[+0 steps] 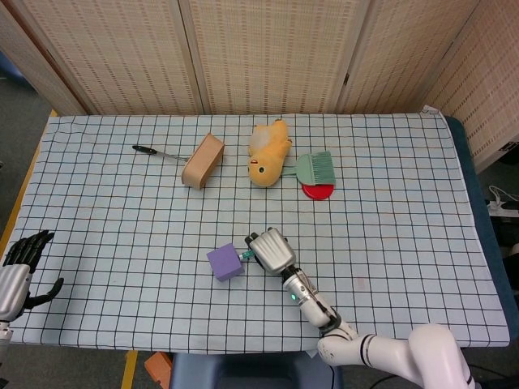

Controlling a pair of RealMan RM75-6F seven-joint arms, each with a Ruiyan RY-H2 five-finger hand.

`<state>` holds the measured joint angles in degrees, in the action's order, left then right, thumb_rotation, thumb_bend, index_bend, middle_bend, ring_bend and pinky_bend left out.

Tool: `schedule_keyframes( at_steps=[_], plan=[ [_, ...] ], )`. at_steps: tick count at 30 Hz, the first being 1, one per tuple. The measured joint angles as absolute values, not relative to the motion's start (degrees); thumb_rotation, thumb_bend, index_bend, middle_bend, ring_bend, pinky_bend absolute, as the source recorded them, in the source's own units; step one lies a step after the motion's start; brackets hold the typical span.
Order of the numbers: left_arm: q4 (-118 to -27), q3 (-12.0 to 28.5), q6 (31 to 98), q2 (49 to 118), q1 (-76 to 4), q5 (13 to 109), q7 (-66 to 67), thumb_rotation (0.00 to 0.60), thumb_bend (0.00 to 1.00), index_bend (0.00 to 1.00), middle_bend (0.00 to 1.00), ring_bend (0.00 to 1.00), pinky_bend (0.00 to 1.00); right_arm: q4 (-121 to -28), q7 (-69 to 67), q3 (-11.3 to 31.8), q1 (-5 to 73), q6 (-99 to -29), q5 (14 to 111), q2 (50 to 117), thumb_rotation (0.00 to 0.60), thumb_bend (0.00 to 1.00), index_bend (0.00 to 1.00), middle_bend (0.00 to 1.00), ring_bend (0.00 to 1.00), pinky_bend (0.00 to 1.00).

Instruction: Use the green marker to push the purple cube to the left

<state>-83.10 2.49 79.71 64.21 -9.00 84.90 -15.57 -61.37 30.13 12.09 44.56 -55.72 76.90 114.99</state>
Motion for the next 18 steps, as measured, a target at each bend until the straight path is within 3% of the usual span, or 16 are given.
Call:
schedule_keyframes(
  at_steps=[18],
  plan=[
    [-82.89,2.52,79.9,64.18,-8.95,85.05,-15.96,0.6,0.37,0.0,0.0,0.0,0.04,-59.67,31.28,13.52,49.49,-52.84,75.39,121.24,0.6,0.43,1.0,0.9,0.68,0.62]
  ],
)
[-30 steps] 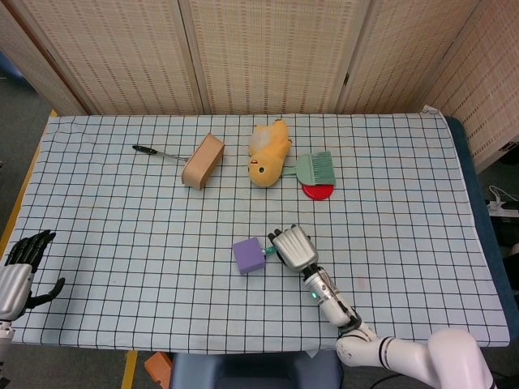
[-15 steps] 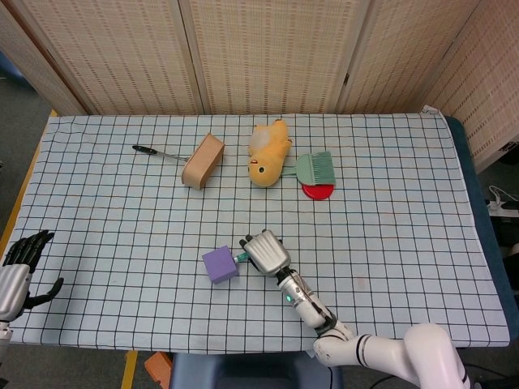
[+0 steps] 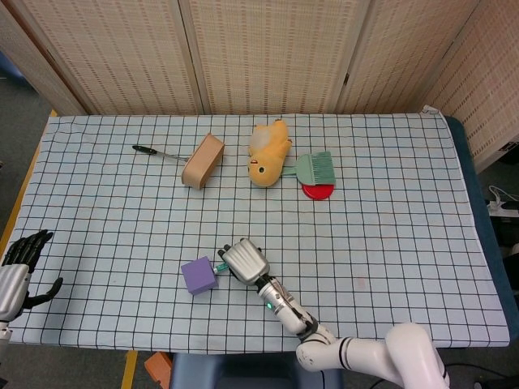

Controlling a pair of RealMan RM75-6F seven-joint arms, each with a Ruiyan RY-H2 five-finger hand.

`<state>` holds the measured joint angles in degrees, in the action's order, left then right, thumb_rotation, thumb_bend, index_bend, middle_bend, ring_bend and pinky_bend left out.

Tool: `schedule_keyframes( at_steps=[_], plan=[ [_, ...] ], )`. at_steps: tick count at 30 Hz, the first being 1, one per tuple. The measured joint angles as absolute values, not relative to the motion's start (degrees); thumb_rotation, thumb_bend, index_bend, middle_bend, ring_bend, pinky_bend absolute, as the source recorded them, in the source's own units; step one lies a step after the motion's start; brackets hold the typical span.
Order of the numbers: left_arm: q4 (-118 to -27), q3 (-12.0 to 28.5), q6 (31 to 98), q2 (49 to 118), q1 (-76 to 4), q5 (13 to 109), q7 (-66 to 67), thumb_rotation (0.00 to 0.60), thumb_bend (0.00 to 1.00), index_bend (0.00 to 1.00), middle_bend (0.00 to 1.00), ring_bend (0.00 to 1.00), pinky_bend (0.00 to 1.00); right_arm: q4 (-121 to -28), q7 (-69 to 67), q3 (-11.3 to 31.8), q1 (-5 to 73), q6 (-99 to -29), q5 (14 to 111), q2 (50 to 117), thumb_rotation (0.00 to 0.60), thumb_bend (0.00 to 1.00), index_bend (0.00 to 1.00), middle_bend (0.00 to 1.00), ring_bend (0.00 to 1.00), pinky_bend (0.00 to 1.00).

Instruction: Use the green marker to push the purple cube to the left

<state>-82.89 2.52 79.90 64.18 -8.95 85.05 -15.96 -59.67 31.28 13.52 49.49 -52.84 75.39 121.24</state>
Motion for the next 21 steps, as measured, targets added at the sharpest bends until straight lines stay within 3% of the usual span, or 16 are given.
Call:
schedule_keyframes(
  at_steps=[12,21],
  plan=[
    [-82.85,2.52,80.27,64.09,-8.8,85.17,-16.07,0.6,0.37,0.0,0.0,0.0,0.04,-56.67,30.98,14.99,52.47,-52.12,75.19,124.63,0.6,0.43,1.0,0.9,0.68,0.62],
    [-83.04,2.33,81.18,63.98,-8.37,85.69,-15.85,0.6,0.37,0.0,0.0,0.0,0.04,-62.36,33.25,13.21,49.51,-56.43,76.52,118.3,0.6,0.43,1.0,0.9,0.68,0.62]
  ],
)
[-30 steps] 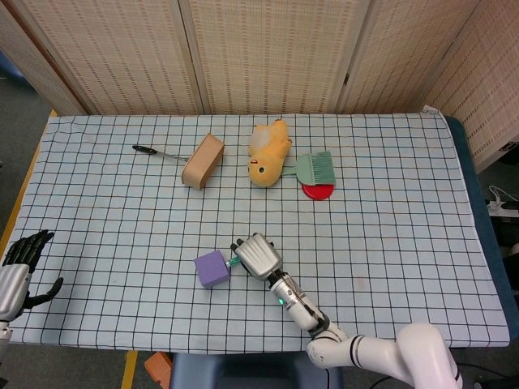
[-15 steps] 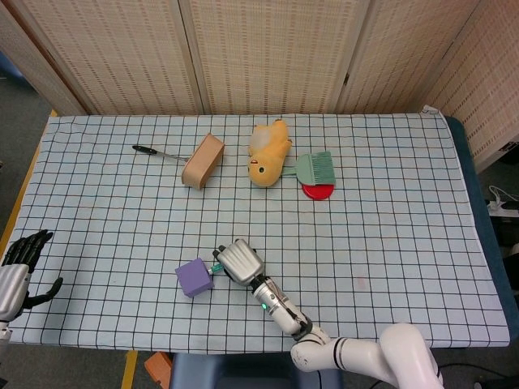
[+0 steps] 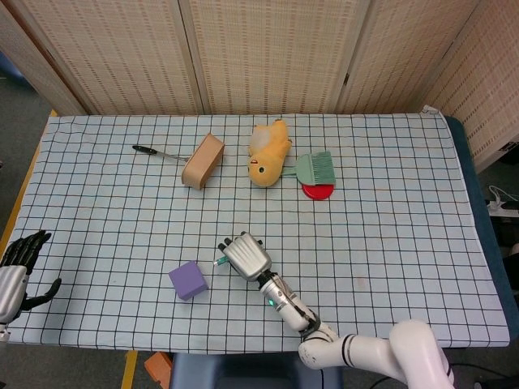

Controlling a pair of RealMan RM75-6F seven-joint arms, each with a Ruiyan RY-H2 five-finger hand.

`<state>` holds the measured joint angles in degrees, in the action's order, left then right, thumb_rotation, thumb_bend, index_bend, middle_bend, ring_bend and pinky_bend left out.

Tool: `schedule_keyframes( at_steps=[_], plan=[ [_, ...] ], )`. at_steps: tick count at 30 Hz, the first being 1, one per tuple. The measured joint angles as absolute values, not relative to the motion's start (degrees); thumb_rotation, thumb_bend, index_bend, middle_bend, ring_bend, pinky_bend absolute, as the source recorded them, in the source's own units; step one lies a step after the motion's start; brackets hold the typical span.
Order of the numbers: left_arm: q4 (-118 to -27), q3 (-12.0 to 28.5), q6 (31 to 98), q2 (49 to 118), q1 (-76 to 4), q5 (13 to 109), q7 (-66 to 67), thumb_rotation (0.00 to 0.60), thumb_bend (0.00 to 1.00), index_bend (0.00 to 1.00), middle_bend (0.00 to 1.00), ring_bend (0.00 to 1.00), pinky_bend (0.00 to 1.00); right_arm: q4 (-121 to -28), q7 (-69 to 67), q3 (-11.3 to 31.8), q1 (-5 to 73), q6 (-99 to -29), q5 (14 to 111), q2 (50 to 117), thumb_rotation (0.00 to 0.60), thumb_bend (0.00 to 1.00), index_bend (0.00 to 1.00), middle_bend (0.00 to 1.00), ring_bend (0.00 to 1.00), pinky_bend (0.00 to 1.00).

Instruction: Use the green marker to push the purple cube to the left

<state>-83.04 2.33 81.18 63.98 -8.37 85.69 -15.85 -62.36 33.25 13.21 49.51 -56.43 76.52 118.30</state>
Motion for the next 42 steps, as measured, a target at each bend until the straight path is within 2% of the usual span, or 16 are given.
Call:
schedule_keyframes(
  at_steps=[11,13,17,20,22,24,27,28,30,33,38,42],
  plan=[
    [-83.62,2.2,81.85,64.27,-8.2,86.19,-13.99,0.6,0.37,0.0,0.0,0.0,0.04,-74.34,38.87,7.42,40.7,-62.42,76.62,102.98,0.6,0.43,0.99,0.9,0.68,0.62],
    [-83.73,2.21,81.87,64.35,-8.22,86.22,-13.68,0.6,0.37,0.0,0.0,0.0,0.04,-76.11,39.5,5.94,38.65,-63.37,76.25,100.34,0.6,0.43,0.97,0.9,0.67,0.62],
    [-83.77,2.18,81.79,64.54,-8.33,86.36,-13.27,0.6,0.37,0.0,0.0,0.0,0.04,-79.21,40.75,3.51,35.25,-64.56,74.71,96.52,0.6,0.43,0.87,0.88,0.64,0.61],
    [-83.7,2.16,81.55,64.6,-8.45,86.36,-13.2,0.6,0.37,0.0,0.0,0.0,0.04,-80.81,41.48,1.5,33.14,-64.78,73.26,94.36,0.6,0.43,0.7,0.73,0.56,0.58],
    [-83.63,2.16,81.3,64.61,-8.54,86.26,-13.23,0.6,0.37,0.0,0.0,0.0,0.04,-81.61,41.28,0.67,32.43,-64.0,72.16,93.16,0.6,0.43,0.54,0.59,0.46,0.52],
    [-83.6,2.2,81.18,64.58,-8.61,86.16,-13.37,0.6,0.37,0.0,0.0,0.0,0.04,-82.41,40.61,0.31,32.15,-62.68,71.23,92.29,0.6,0.42,0.33,0.44,0.34,0.45],
    [-83.48,2.17,81.17,64.61,-8.63,86.2,-13.43,0.6,0.37,0.0,0.0,0.0,0.04,-84.04,38.54,-0.1,31.61,-60.83,69.73,90.16,0.6,0.33,0.06,0.22,0.18,0.36],
    [-83.45,2.16,81.14,64.62,-8.64,86.22,-13.45,0.6,0.37,0.0,0.0,0.0,0.04,-84.85,37.73,-0.24,31.36,-60.44,69.33,89.33,0.6,0.31,0.03,0.17,0.14,0.34],
    [-83.34,2.11,80.93,64.63,-8.68,86.17,-13.44,0.6,0.37,0.0,0.0,0.0,0.04,-86.24,36.58,-0.48,30.97,-60.04,68.94,88.09,0.6,0.23,0.0,0.07,0.06,0.28],
    [-83.35,2.08,80.61,64.6,-8.77,86.0,-13.25,0.6,0.37,0.0,0.0,0.0,0.04,-89.17,35.03,-0.96,30.17,-59.97,68.88,85.58,0.6,0.17,0.0,0.0,0.0,0.23],
    [-83.5,2.1,81.28,64.51,-8.62,86.27,-13.13,0.6,0.37,0.0,0.0,0.0,0.04,-94.69,30.23,-1.62,27.38,-63.89,71.34,80.39,0.6,0.15,0.0,0.0,0.0,0.22],
    [-83.75,2.01,82.78,64.38,-8.13,87.0,-12.69,0.6,0.37,0.0,0.0,0.0,0.04,-96.18,27.88,-1.96,23.68,-72.16,75.22,77.95,0.6,0.15,0.0,0.0,0.0,0.13]
  ],
)
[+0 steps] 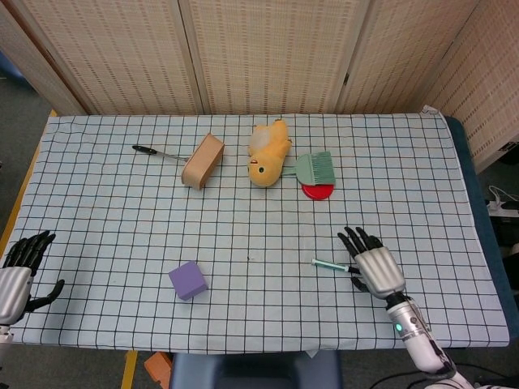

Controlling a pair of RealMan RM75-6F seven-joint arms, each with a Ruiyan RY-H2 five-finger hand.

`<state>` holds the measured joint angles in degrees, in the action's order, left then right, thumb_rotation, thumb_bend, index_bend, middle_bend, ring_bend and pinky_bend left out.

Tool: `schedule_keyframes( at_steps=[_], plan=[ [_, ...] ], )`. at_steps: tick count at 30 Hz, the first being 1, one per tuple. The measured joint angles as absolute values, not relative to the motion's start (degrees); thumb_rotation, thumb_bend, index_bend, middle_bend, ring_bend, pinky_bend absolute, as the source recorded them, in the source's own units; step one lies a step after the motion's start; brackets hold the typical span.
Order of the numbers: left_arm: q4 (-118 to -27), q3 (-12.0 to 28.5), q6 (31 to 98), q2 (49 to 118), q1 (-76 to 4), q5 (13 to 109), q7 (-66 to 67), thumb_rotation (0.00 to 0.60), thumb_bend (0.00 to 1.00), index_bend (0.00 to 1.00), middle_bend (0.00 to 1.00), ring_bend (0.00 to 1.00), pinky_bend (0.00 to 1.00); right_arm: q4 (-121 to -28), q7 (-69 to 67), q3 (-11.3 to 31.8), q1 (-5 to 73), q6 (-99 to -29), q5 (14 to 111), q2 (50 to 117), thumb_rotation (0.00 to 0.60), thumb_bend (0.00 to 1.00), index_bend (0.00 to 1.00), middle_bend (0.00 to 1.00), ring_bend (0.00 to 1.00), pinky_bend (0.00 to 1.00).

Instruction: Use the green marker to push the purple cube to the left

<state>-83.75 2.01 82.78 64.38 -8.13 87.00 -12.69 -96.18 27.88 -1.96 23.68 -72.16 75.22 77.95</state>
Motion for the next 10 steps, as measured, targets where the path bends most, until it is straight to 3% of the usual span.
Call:
schedule_keyframes(
  at_steps=[5,10],
  plan=[
    [-84.31,1.74,82.85,64.25,-7.93,87.18,-10.69,0.6,0.37,0.0,0.0,0.0,0.04,-95.97,23.06,-2.76,15.35,-85.17,78.18,73.86,0.6,0.15,0.0,0.0,0.0,0.02],
    [-85.08,1.8,82.36,64.7,-8.0,86.51,-7.05,0.6,0.37,0.0,0.0,0.0,0.04,-92.46,15.69,-2.46,10.95,-88.3,79.27,70.28,0.6,0.14,0.0,0.0,0.0,0.0]
  ],
)
